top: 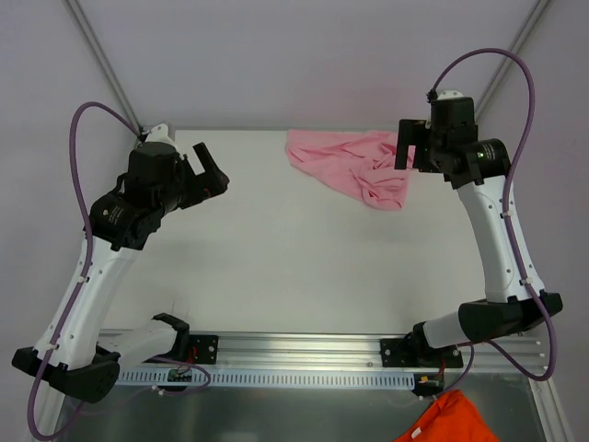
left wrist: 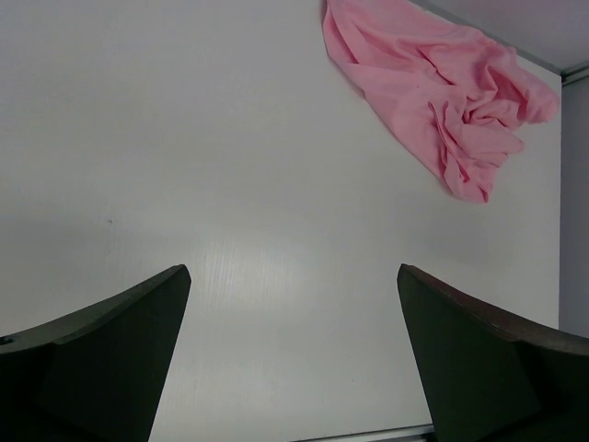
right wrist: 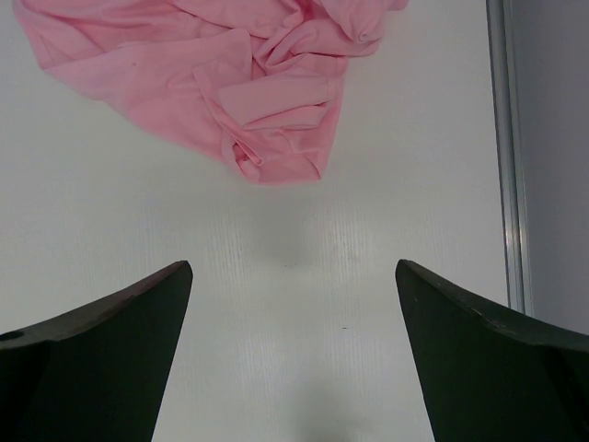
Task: Fold and stack the t-shirts
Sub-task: Move the tshirt to the center of the board
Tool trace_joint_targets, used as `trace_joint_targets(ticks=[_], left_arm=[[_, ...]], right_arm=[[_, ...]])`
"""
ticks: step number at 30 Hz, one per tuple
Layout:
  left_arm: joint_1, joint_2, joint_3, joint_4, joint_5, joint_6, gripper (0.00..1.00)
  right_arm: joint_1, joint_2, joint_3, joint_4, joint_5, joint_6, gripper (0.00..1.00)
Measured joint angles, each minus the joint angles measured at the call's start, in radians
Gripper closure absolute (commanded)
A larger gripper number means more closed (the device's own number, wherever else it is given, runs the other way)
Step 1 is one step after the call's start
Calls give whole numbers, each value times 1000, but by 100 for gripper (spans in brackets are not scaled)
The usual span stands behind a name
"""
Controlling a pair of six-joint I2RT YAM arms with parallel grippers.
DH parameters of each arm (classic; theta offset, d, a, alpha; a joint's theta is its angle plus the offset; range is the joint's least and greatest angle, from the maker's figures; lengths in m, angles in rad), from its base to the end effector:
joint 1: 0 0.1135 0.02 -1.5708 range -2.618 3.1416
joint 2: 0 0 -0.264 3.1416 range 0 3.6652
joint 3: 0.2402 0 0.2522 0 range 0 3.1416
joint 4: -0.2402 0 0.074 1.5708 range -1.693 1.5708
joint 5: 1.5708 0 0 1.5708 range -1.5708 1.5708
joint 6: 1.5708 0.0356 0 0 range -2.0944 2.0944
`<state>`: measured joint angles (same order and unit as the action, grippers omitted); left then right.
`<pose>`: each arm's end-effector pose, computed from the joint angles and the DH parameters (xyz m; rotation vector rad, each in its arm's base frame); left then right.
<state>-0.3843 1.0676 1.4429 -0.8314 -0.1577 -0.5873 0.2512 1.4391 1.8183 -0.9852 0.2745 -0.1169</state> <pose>0.1844 -0.0685 0.4423 -0.3079 2.0275 -0.4530 0.2733 0.0602 0.4600 -0.2410 2.1458 -0.2211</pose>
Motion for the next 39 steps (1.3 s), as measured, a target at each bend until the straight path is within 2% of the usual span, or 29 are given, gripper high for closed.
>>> trace_joint_targets(ticks=[11, 20, 26, 31, 39], left_arm=[[0, -16, -2, 8, 3, 0, 1], [0, -21, -38, 26, 54, -5, 1], [0, -39, -45, 21, 62, -10, 1], [0, -62, -45, 14, 70, -25, 1], [0, -78, -45, -35, 70, -38, 1]], right_arm=[[-13, 3, -16, 13, -59, -3, 0], [-98, 341, 105, 45, -181, 64, 2], [-145, 593, 317, 30, -229, 106, 5], [-171, 681, 468, 8, -222, 111, 6], [-209, 716, 473, 8, -138, 116, 7]])
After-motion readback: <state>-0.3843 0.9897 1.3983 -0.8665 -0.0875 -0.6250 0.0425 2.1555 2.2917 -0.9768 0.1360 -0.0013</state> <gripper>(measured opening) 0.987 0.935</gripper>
